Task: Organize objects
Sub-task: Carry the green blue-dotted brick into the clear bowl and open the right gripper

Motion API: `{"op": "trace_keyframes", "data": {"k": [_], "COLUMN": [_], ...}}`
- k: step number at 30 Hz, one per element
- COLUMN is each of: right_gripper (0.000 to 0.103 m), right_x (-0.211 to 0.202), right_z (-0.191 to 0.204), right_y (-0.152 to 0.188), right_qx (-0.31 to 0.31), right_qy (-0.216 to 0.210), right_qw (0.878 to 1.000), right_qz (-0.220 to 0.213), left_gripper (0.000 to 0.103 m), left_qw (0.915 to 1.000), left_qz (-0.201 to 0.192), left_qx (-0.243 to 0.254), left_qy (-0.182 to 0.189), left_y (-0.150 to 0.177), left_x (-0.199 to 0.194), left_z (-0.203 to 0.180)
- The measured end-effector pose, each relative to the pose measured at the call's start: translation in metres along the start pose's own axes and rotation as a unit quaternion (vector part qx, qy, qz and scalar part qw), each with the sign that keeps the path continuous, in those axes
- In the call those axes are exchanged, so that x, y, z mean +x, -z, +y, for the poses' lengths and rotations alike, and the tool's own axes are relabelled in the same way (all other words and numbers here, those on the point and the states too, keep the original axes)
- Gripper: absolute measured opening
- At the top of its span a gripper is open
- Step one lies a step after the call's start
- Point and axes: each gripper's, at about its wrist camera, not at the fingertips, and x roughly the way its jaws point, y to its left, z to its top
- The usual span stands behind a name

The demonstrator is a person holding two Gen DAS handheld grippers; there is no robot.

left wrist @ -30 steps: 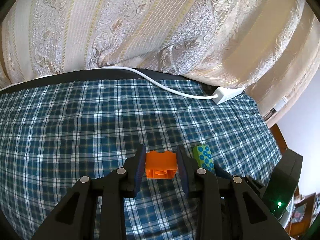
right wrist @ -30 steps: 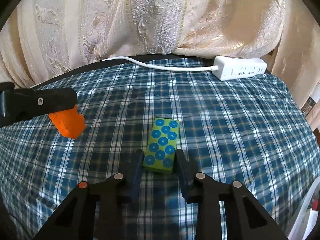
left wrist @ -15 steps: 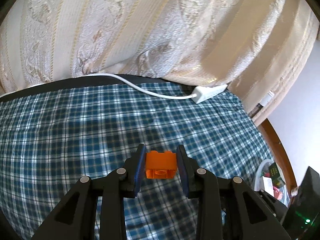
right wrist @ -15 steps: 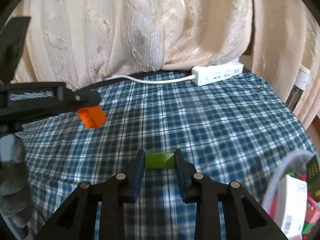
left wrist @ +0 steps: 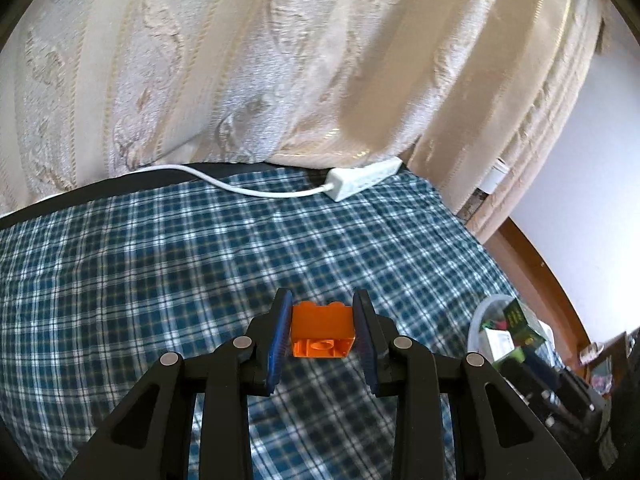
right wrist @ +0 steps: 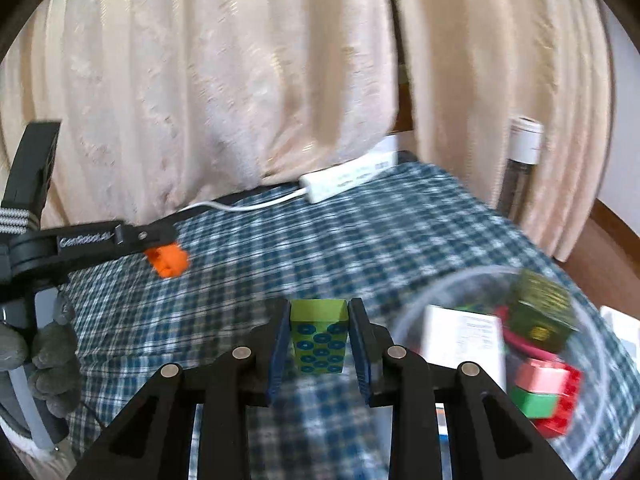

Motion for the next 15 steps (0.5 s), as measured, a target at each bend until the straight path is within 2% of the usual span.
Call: {"op": "trace_keyframes", "data": {"k": [10, 15], "right_gripper": [0.031, 0.031], "right_x": [-0.051, -0.060], "right_z": [-0.087, -0.121], "right_y": [0.021, 0.033], "right_qx": [0.076, 0.107], "right_qy": [0.089, 0.129], "right_qw": [0.993, 0.985], "right_qz": [-0.030, -0.031], "left_gripper": [0.032, 0.032], "left_qw": [0.9987, 0.9974], "left_qz": [0.010, 0.013], "left_qx": [0.047, 0.064], "left_qy": [0.019, 0.029], "left_y": [0.016, 0.024], "left_x": [0.002, 0.000], "left_z": [-0.039, -0.056]}}
